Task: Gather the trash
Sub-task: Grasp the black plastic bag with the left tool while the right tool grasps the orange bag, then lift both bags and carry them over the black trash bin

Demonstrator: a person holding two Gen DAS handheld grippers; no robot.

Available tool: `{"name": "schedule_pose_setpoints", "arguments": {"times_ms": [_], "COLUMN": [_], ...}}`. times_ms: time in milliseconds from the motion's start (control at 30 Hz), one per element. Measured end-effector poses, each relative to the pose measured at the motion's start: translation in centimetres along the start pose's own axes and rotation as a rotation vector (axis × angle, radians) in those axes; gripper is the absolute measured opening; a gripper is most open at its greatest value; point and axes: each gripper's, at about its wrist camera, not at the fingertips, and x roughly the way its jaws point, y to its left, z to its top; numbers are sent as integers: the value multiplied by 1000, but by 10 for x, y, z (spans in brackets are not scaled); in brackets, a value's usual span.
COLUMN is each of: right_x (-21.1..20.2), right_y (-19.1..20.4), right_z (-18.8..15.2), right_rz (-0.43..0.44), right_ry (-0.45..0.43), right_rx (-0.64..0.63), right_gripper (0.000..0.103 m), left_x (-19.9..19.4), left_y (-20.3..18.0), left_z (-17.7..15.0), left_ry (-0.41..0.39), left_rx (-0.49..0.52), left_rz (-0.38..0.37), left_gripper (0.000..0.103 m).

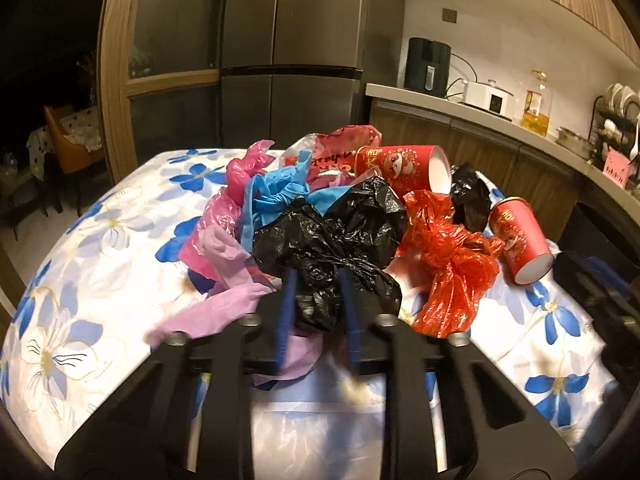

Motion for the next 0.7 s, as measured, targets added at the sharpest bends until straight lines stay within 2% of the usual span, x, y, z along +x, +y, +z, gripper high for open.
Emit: {"name": "schedule_pose_setpoints", "arguments": {"times_ms": [67, 400, 567, 633, 700], "right_x": [9, 52, 63, 61, 56], "right_y": [6, 23, 27, 28, 27], "right_z": [0, -7, -11, -11, -11], "right_rz": [11, 18, 21, 26, 30], "right_ry": [13, 102, 137, 133, 123], "right_rx": [-12, -49, -55, -63, -65], "right_gripper": [72, 53, 35, 22, 17], "left_x": [-2, -43, -49, -50, -51], "left_y": [3, 17, 27, 28, 30], "left_z": [-1, 4, 8, 7, 7], "left_ry": [-5, -100, -110, -107, -105], "left_rx": [-13, -77, -102, -105, -105], "left_rz": [-9, -21, -4, 1, 2], "left_gripper": [4, 2, 1, 1, 1]}}
